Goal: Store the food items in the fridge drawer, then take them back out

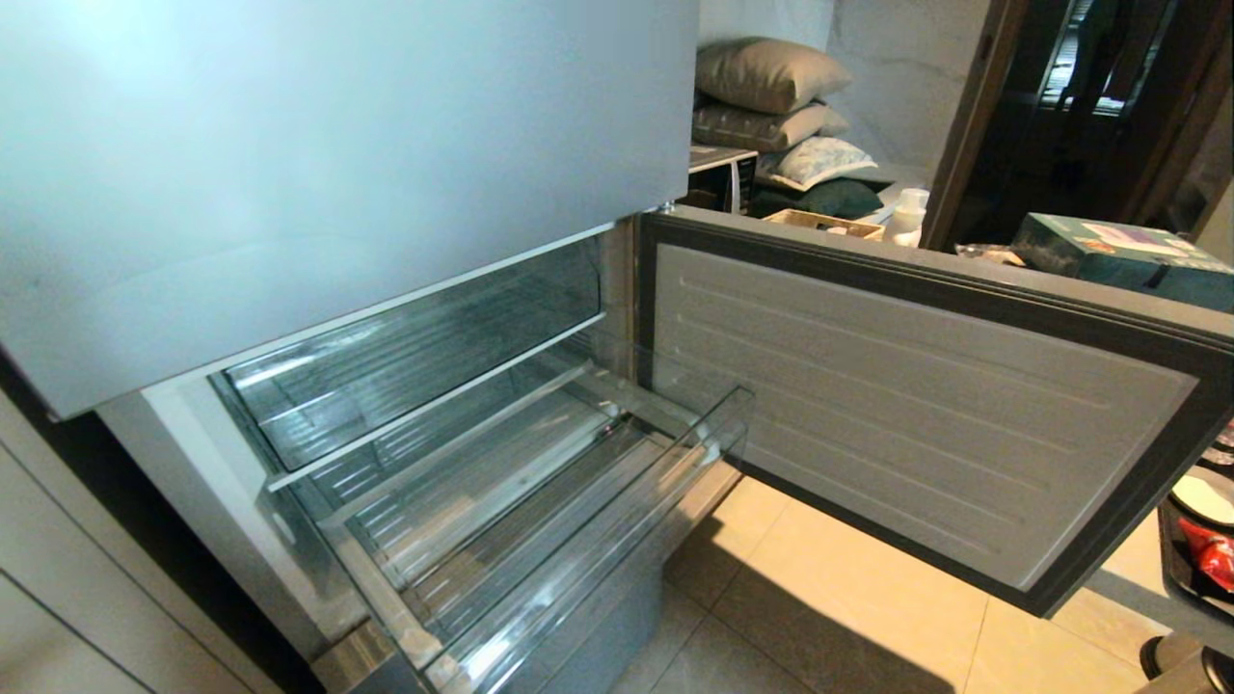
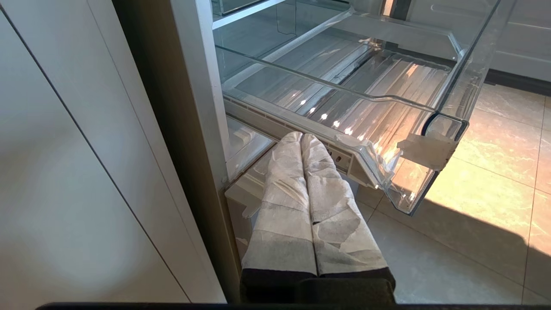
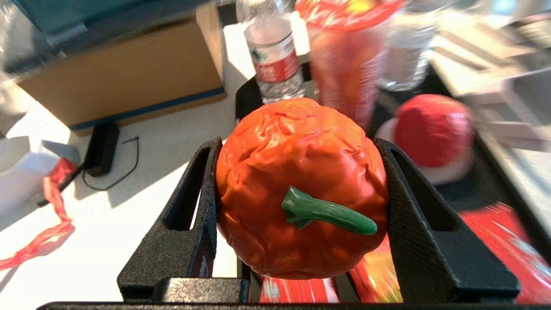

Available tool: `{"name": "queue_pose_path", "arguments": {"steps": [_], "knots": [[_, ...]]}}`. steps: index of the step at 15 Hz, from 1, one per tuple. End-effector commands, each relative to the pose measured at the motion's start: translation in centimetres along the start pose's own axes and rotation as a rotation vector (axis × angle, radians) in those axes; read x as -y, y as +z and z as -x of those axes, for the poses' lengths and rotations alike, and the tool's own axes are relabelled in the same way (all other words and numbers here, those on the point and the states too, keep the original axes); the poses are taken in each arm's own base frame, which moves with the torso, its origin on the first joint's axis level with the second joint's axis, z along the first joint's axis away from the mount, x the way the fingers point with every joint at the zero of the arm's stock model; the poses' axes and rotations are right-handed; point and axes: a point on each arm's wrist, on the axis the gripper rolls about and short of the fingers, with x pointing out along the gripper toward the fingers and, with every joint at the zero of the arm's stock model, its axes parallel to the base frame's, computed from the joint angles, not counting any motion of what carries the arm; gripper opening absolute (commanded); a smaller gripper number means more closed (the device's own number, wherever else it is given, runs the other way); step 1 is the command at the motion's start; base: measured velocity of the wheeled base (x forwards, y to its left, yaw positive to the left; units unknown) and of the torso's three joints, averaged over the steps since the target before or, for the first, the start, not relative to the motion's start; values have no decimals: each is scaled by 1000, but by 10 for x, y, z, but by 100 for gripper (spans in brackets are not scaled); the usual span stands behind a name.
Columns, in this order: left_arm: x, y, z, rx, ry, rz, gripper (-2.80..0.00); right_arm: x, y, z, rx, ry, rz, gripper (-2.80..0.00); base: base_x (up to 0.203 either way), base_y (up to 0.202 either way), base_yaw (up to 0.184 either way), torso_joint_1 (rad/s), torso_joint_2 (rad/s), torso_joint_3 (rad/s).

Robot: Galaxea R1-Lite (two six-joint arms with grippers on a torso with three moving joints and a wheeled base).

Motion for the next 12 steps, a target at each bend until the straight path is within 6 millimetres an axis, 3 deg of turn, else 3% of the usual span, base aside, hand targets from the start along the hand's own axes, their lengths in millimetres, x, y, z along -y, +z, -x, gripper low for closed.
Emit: {"name": "queue_pose_path", "arguments": {"steps": [1,5,12], "knots": [[0,0,0,-3,0,0,-280,6,-24,-40,-59,12,0,-280,0,0,0,0,0,0],[0,0,0,-3,0,0,-280,7,-33,-87,-51,76,5,-280,0,0,0,0,0,0],[0,0,0,-3,0,0,-280,10,-62,-134,-93,211,33,-280,0,0,0,0,0,0]]}}
